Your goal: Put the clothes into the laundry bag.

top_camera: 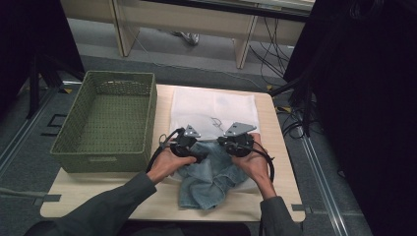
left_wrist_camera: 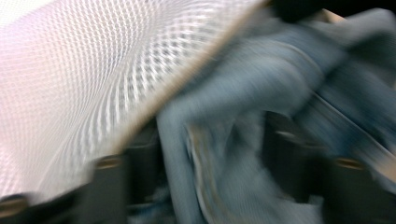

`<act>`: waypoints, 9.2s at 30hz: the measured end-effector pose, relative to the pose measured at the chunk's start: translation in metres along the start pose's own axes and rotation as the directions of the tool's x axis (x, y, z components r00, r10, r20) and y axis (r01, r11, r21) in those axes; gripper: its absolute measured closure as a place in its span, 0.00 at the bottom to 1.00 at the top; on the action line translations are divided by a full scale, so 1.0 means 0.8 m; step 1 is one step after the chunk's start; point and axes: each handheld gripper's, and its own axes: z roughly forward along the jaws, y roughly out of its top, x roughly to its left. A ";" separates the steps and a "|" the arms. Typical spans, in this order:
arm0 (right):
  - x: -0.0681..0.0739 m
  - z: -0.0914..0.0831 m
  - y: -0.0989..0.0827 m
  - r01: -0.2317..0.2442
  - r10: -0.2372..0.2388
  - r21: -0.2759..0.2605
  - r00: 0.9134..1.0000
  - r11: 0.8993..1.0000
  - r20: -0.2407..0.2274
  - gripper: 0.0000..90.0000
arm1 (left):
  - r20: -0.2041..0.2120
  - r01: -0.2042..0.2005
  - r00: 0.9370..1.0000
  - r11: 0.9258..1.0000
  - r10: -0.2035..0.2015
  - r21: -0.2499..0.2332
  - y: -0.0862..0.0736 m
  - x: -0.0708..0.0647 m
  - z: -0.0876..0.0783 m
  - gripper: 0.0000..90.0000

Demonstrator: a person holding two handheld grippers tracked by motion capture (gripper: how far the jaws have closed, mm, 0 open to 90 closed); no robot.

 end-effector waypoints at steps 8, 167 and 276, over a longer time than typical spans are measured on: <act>-0.001 -0.005 0.002 0.012 -0.012 -0.017 1.000 1.000 0.016 0.98 | -0.044 0.062 0.997 0.997 -0.061 0.037 -0.053 0.006 -0.075 0.19; -0.005 -0.031 -0.017 -0.031 0.032 0.002 0.999 1.000 -0.037 0.99 | -0.150 0.027 0.987 0.989 -0.050 -0.149 0.002 -0.009 0.106 0.86; 0.001 0.000 -0.068 -0.075 0.095 0.190 0.990 0.979 -0.100 1.00 | 0.002 -0.080 0.997 0.991 0.080 0.106 -0.022 -0.011 0.053 0.34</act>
